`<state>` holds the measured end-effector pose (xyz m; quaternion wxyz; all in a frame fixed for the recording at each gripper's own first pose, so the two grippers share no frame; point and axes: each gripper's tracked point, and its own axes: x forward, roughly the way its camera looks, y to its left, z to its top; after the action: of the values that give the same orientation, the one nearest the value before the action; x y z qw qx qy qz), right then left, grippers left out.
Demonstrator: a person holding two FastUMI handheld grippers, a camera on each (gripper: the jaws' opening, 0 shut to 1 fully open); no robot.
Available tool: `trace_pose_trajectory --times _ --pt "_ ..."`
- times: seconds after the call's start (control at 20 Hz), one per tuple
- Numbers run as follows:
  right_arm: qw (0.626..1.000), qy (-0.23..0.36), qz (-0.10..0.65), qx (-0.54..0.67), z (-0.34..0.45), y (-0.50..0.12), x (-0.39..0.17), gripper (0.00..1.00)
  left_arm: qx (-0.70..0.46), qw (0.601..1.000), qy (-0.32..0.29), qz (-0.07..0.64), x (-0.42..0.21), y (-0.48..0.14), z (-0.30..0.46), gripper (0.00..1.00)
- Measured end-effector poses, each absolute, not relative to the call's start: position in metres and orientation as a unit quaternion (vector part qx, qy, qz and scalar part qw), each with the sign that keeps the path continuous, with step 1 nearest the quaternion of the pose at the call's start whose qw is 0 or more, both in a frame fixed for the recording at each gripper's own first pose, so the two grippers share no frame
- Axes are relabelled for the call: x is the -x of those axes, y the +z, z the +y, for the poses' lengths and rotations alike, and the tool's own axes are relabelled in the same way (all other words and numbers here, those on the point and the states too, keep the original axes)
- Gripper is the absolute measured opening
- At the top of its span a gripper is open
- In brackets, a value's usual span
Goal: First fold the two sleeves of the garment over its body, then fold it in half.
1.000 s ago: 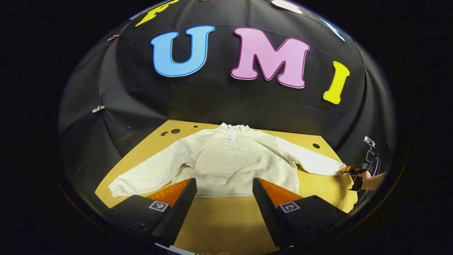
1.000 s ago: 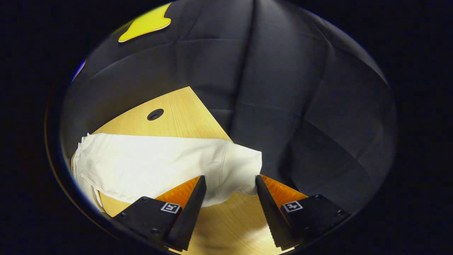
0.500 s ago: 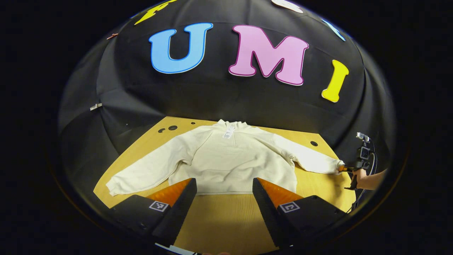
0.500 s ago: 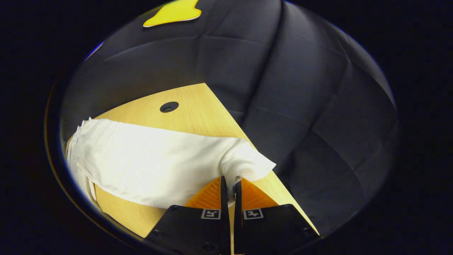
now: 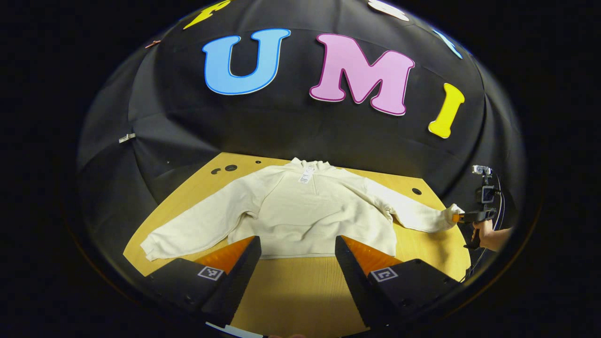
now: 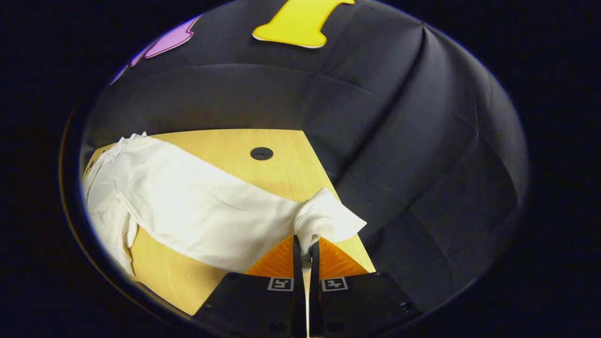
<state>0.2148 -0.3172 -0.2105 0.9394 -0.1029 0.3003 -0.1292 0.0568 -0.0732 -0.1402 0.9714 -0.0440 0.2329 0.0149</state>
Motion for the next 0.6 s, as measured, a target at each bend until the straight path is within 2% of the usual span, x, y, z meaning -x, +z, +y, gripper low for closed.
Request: trace_pose_trajectory --times 0.3,0.6 --pt "0.958 -0.084 0.243 0.127 -0.241 -0.128 -0.233 0.07 0.048 0.977 0.018 0.209 -0.046 -0.13 -0.043 0.97" --pt "0.967 -0.027 0.207 0.143 -0.14 -0.081 -0.266 0.07 0.063 0.977 0.042 0.199 -0.027 -0.132 -0.002 0.97"
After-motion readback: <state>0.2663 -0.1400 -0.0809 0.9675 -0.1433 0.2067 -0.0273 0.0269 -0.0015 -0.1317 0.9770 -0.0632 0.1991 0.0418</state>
